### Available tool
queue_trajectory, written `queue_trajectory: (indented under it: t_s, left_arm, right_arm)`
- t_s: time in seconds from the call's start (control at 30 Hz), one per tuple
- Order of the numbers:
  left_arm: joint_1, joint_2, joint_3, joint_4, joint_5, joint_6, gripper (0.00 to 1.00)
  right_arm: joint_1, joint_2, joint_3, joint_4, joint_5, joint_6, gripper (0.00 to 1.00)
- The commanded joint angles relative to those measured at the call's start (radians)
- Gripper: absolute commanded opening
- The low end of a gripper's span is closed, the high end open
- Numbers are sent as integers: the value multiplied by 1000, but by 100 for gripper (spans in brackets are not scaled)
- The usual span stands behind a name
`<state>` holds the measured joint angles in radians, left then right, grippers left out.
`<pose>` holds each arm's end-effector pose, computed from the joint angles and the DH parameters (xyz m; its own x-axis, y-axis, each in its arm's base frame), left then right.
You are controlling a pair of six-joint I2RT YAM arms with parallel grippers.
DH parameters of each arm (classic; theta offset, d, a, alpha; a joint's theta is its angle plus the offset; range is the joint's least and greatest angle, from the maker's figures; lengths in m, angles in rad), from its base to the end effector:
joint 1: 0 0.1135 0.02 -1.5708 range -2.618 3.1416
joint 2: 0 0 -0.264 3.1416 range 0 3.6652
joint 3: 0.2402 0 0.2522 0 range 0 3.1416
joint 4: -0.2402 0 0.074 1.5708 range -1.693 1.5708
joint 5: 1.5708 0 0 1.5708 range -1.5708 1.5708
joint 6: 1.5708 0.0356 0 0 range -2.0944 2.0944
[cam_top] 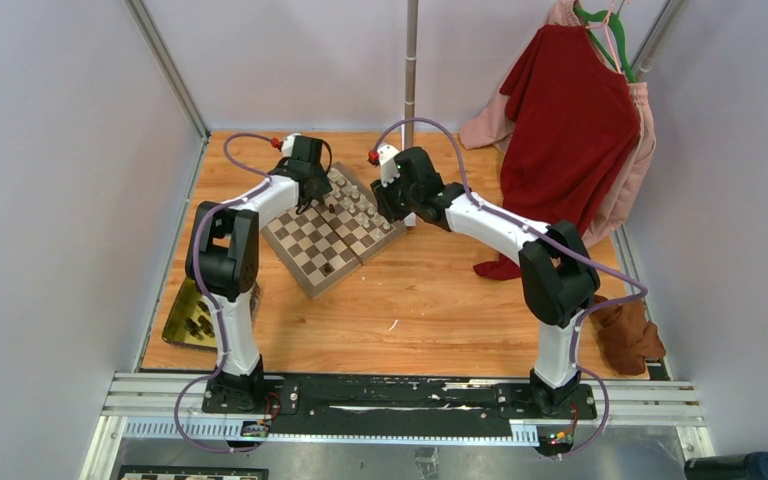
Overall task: Set up the chess pieces on the board
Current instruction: Pick up the chess piece from the chessboard.
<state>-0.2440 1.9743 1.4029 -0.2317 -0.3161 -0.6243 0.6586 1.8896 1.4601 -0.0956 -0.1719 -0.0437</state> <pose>0.4268 -0.0948 0.1967 -0.5783 -0.4286 -0.6942 -0.3918 0.8923 -0.2245 0.3481 0.2770 0.2621 -0.3646 -0.3366 -0.8682 -0.7367 0.6746 0.0479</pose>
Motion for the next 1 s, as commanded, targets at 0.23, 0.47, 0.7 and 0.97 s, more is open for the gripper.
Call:
queue_trajectory:
  t_s: [0.23, 0.47, 0.7, 0.97]
  left_arm:
    - [-5, 39, 51, -42, -5, -9, 46]
    - [-5, 41, 58, -44, -6, -17, 40]
    - [-5, 39, 59, -47, -10, -19, 37]
    - [-5, 38, 59, -46, -17, -22, 29]
  right_arm:
    - [-28, 24, 32, 11, -25, 15, 35]
    - [-32, 22, 29, 13, -30, 16, 35]
    - [-34, 26, 31, 14, -37, 20, 35]
    - [-40, 29, 29, 17, -45, 25, 35]
